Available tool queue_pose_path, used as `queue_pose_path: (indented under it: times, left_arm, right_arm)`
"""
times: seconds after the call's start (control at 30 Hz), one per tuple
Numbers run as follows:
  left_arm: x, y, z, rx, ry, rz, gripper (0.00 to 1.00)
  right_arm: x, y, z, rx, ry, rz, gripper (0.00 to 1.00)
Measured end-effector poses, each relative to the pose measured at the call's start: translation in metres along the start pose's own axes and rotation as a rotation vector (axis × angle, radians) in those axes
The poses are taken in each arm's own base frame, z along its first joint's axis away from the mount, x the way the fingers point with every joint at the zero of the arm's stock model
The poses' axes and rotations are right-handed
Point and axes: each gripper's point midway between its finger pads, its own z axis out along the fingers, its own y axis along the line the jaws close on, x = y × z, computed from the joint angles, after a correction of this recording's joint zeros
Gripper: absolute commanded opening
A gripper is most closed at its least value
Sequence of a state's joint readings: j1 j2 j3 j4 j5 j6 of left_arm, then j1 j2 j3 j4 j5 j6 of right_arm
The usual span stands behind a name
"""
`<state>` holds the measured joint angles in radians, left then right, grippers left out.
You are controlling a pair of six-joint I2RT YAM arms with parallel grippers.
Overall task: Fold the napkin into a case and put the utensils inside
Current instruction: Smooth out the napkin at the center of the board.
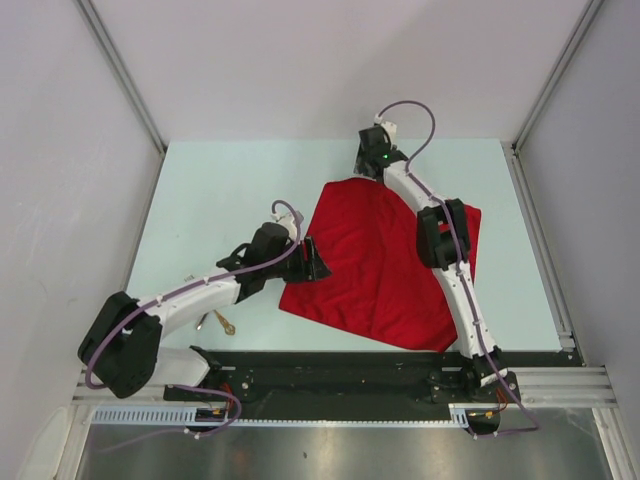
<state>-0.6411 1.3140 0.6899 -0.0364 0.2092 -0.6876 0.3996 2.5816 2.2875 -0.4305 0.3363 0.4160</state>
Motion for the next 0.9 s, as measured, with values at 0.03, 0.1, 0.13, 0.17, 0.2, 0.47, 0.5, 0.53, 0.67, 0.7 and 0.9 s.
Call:
queue_pose_path:
  times: [0.03, 0.1, 0.13, 0.17, 0.2, 0.47, 0.5, 0.53, 0.67, 0.7, 0.9]
  left_arm:
    - [0.001, 0.000, 0.000, -0.001, 0.003, 0.002, 0.65]
    - [0.002, 0.001, 0.001, -0.003, 0.010, 0.005, 0.65]
    - [0.003, 0.003, 0.002, -0.008, 0.017, 0.004, 0.65]
    - [0.004, 0.004, 0.005, -0.013, 0.026, 0.002, 0.65]
    - [0.005, 0.005, 0.009, -0.020, 0.037, -0.002, 0.65]
    - [0.005, 0.022, 0.028, -0.135, 0.098, -0.010, 0.70]
    - [0.005, 0.025, 0.027, -0.158, 0.098, -0.004, 0.71]
    - [0.004, 0.030, 0.025, -0.185, 0.094, 0.000, 0.71]
    - [0.006, 0.043, 0.011, -0.256, 0.082, 0.008, 0.70]
    - [0.007, 0.044, 0.008, -0.260, 0.076, 0.009, 0.70]
    - [0.006, 0.041, -0.001, -0.244, 0.054, 0.012, 0.69]
  right_arm:
    - [-0.014, -0.004, 0.003, 0.003, -0.017, 0.011, 0.64]
    - [-0.037, -0.014, 0.002, 0.011, -0.041, 0.026, 0.67]
    - [-0.048, -0.021, -0.004, 0.020, -0.053, 0.033, 0.68]
    - [-0.056, -0.027, -0.011, 0.028, -0.058, 0.039, 0.69]
    - [-0.058, -0.037, -0.022, 0.041, -0.046, 0.041, 0.69]
    - [-0.014, -0.101, -0.170, 0.101, 0.091, 0.074, 0.70]
    - [-0.002, -0.115, -0.188, 0.107, 0.099, 0.093, 0.70]
    - [0.005, -0.128, -0.198, 0.125, 0.108, 0.111, 0.70]
    - [0.035, -0.208, -0.210, 0.246, 0.138, 0.243, 0.69]
    - [0.045, -0.229, -0.208, 0.291, 0.154, 0.274, 0.69]
    - [0.064, -0.290, -0.183, 0.427, 0.196, 0.356, 0.68]
